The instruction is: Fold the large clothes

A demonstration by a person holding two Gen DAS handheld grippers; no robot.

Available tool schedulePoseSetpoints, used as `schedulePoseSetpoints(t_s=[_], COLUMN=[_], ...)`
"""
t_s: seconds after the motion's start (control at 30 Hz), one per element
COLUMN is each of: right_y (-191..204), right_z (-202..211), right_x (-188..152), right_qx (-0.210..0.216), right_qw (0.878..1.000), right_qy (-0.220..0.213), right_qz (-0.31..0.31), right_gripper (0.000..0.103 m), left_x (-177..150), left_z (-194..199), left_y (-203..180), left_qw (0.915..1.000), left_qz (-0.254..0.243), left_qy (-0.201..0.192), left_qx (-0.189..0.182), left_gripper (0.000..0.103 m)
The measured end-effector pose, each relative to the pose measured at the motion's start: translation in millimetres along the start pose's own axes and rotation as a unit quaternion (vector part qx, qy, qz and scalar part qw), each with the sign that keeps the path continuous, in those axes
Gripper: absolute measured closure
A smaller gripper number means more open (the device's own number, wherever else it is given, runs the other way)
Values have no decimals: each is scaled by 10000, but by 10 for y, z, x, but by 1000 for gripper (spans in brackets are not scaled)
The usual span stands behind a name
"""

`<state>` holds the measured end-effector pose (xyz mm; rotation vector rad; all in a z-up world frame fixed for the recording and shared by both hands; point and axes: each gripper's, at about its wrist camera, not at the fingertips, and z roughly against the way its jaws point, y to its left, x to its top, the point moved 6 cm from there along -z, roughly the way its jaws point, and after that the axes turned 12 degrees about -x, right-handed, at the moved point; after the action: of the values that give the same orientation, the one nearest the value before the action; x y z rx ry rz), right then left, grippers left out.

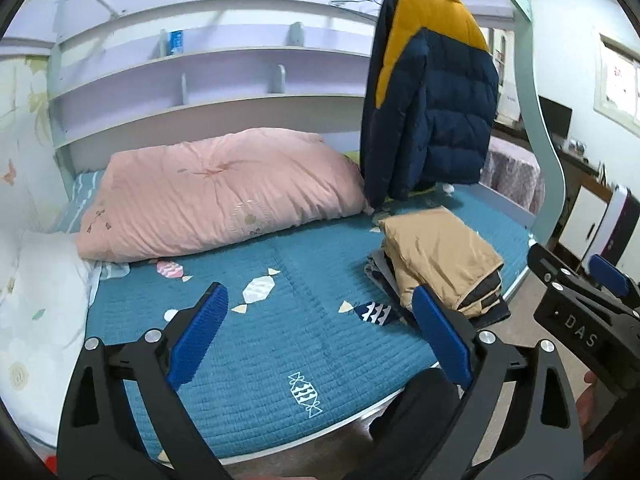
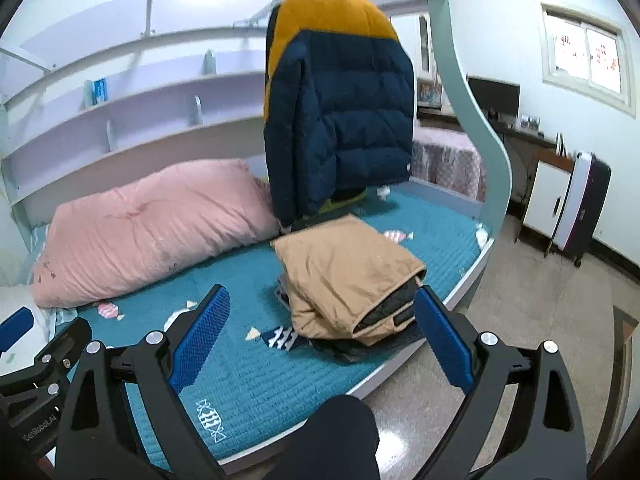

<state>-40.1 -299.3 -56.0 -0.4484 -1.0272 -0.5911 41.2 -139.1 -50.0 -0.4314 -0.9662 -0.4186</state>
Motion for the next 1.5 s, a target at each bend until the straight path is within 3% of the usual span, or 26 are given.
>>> schedulePoseSetpoints(t_s=[0.2,0.53,1.5], right_y=[18,39,-105], right_z=[271,540,700], right_x=[162,110,-1], right_qx=[-180,-634,-649], right_qw=[9989,9952,9966], right_qy=[-414,-684,-489], right_qz=[108,305,127], right_gripper=[8,7,7], left_x=[87,146,108], left_z=[213,478,629], left_y=[10,-190,-262], left_qw=[9998,9981,9980], left_qz=[-19,-351,-143], left_qy=[-182,-431,-430], left_qx=[86,268,447], left_gripper=[9,9,9])
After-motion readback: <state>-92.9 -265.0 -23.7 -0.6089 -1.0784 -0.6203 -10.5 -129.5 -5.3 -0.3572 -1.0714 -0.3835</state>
